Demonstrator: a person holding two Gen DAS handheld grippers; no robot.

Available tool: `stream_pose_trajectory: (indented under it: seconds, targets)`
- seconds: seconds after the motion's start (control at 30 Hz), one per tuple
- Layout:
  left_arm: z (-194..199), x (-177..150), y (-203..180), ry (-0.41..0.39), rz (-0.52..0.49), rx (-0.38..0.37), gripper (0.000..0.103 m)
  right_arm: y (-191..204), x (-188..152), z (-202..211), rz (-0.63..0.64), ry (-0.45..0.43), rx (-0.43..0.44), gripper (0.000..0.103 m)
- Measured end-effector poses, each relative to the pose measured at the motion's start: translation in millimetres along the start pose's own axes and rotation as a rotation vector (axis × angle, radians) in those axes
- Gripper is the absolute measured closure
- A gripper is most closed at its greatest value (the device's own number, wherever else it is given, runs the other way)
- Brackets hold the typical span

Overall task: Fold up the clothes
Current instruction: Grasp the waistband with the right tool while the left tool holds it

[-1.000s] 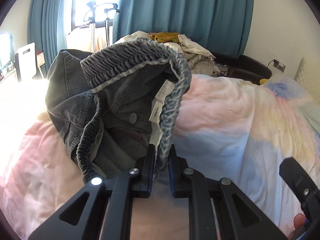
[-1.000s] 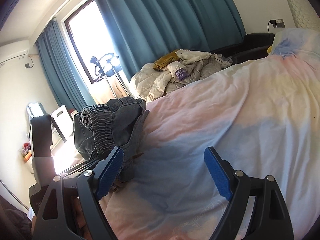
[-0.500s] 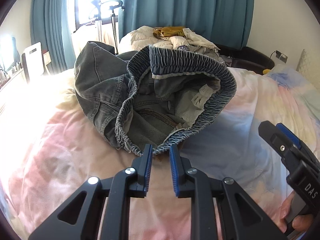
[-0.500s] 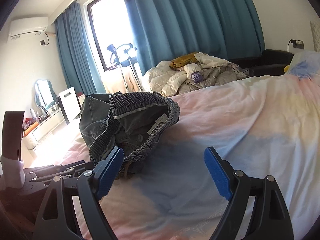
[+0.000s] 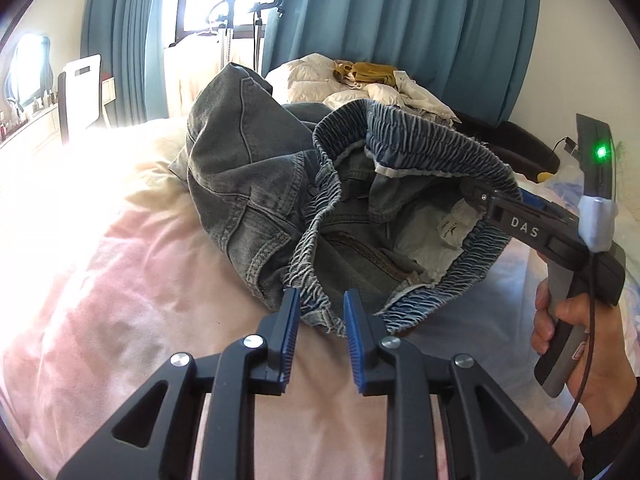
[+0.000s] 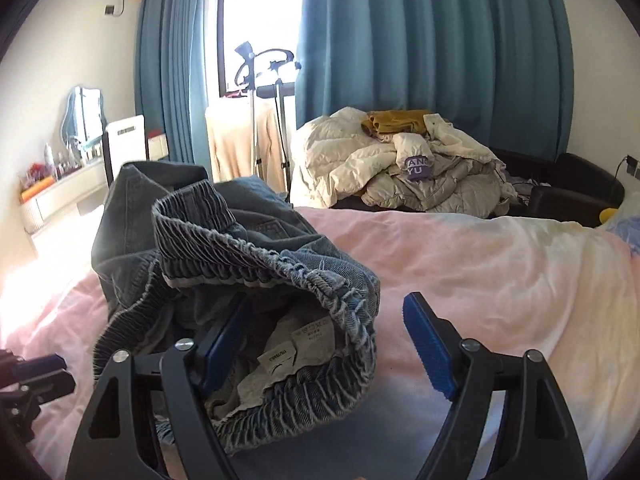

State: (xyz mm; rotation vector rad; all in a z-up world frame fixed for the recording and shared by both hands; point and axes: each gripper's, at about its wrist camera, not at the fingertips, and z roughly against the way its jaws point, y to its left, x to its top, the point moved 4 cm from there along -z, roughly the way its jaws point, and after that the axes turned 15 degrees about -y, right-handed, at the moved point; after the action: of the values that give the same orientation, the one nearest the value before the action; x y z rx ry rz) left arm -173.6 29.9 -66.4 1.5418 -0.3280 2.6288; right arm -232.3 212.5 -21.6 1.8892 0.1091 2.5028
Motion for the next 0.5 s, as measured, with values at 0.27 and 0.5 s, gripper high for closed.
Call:
stream_pose_trajectory:
  seconds: [0.27,0.5]
  targets:
    - [-16,-10,8,0.054,0.048,-0.026,0.079,-23,-15,-5,-0.121,0.052,-0.036,0.089]
    - [-3,-7,4,0.023,0.059,-0.054,0.076,-60,-9,43,-0.27,0.077,-0.049,0.094]
